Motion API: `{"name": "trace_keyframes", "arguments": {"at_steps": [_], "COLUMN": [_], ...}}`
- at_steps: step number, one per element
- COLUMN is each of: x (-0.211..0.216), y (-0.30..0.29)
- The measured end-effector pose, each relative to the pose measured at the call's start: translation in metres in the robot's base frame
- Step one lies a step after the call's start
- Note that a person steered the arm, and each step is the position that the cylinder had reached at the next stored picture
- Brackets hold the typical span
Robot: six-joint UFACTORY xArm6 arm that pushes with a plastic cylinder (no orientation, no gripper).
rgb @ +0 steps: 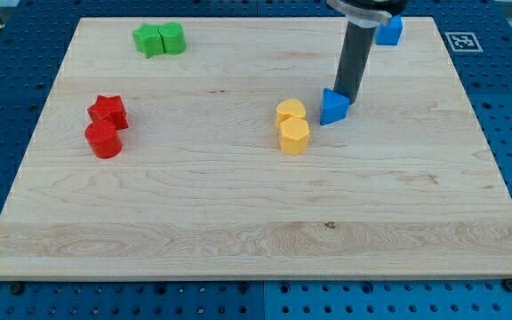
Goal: Move the blue triangle right to the yellow blocks
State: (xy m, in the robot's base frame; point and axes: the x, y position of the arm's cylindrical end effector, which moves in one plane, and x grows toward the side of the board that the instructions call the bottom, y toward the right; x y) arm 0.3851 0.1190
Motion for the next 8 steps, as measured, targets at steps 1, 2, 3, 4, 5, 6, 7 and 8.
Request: {"name": "trace_keyframes", "arguments": {"at_steps": [1, 2, 3, 4, 5, 6, 7, 8], "x": [0.008, 0.019, 0.024, 0.021, 0.002, -0.003, 0.006, 0.006], "y": [0.000, 0.000, 0.000, -0.011, -0.017, -0.026, -0.036, -0.036]}}
